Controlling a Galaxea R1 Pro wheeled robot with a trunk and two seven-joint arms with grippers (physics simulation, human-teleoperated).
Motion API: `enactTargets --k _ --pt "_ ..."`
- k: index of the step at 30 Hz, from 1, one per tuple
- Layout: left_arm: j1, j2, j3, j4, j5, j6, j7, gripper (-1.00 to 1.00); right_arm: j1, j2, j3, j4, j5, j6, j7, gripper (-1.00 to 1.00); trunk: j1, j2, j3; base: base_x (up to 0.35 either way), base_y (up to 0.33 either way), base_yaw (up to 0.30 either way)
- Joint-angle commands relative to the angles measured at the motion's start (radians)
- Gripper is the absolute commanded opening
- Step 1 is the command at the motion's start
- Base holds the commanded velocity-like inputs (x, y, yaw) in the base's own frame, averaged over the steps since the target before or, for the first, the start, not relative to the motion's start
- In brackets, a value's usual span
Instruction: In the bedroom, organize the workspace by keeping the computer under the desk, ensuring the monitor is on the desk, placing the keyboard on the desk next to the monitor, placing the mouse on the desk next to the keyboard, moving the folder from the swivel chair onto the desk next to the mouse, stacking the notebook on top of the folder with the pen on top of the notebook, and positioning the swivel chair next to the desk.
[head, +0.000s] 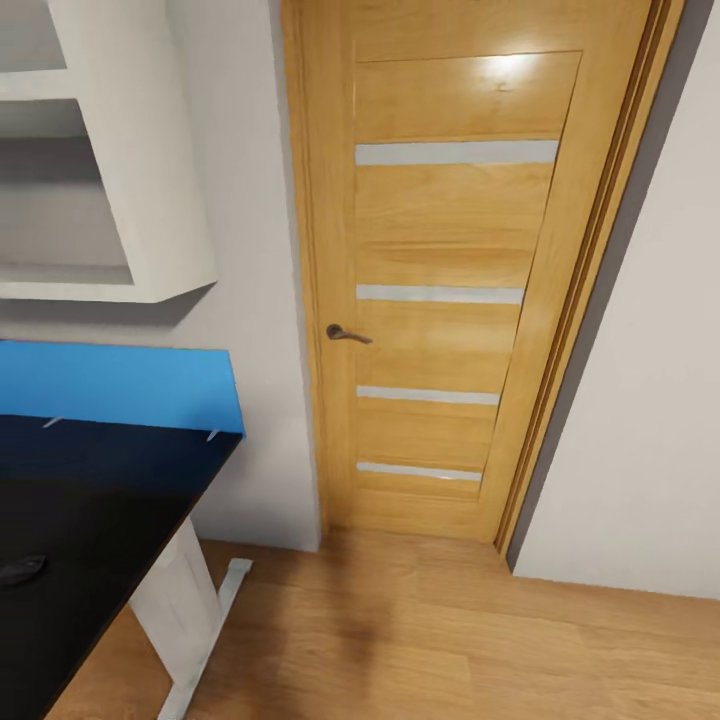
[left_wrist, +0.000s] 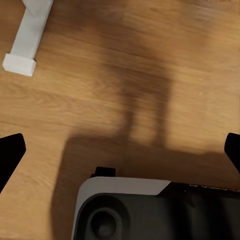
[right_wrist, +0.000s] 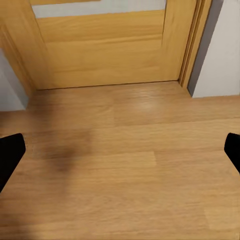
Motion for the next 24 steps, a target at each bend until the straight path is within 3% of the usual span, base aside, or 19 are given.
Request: enactTargets --k 1,24 --pt "0.000 -0.001 0.008 0.000 0.000 -0.004 -0.002 1.00 0.000 0.000 0.000 0.000 -0.001 -0.003 0.000 1.00 0.000 -0.001 0.000 0.000 0.000 0.186" --pt "0.000 -0.001 0.011 0.000 0.001 -0.011 -0.002 1.00 0.000 -0.001 0.005 0.000 0.005 -0.001 0.001 1.00 0.000 -0.001 0.020 0.000 0.000 0.236"
